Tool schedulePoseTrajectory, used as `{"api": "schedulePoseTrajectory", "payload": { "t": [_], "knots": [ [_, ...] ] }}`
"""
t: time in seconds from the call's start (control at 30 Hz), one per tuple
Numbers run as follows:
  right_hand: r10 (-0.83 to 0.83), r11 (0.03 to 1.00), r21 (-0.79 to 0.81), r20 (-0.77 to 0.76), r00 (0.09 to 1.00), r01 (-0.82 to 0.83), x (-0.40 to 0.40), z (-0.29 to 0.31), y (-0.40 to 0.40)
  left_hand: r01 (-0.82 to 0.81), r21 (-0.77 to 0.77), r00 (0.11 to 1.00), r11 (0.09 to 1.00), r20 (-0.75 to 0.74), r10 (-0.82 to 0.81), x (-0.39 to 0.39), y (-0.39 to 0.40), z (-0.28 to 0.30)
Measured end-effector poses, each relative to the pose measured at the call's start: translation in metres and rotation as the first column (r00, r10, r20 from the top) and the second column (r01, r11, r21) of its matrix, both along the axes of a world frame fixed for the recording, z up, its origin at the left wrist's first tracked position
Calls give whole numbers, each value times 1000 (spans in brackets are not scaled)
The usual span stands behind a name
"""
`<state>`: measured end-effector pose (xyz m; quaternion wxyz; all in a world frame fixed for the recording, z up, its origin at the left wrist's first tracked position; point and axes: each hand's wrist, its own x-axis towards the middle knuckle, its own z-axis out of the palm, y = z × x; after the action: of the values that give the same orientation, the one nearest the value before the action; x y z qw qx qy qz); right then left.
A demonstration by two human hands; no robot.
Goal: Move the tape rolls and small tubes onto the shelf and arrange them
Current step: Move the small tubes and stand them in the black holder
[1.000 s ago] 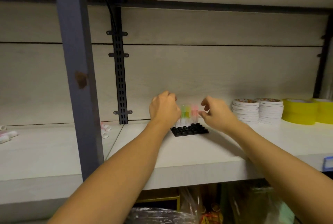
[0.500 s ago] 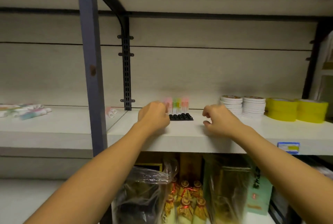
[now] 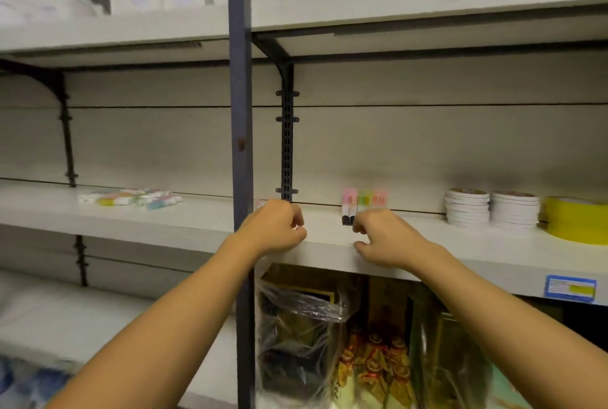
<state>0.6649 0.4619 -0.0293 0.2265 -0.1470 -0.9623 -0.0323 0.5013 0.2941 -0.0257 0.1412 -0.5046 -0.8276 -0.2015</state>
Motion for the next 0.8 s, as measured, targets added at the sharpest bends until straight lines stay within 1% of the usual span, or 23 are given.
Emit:
{"api": "schedulePoseTrajectory", "payload": {
  "t": [0.3,0.47,0.57,0.6,0.67,0.73,0.8],
  "knots": [
    [146,989,-1,18,989,-146,-58,14,-61,-132,-87,991,987,-12,132,-36,-74,1],
    [204,978,-53,23,979,-202,-102,15,-96,-235,-115,972,965,-13,235,-78,-120,1],
    [240,969,-61,27,971,-238,-130,12,-117,-270,-144,962,952,-15,271,-104,-144,0],
    [228,973,-48,28,973,-227,-140,11,-123,-280,-148,960,949,-20,280,-113,-151,0],
    [157,987,16,19,987,-157,-156,12,-134,-295,-146,955,944,-27,295,-134,-165,1],
    [47,992,117,-19,999,-45,-167,15,-144,-306,-143,952,941,-28,305,-156,-177,-1],
    [-61,977,203,-55,997,71,-174,19,-156,-312,-145,950,939,-25,311,-177,-189,-4]
  ]
}}
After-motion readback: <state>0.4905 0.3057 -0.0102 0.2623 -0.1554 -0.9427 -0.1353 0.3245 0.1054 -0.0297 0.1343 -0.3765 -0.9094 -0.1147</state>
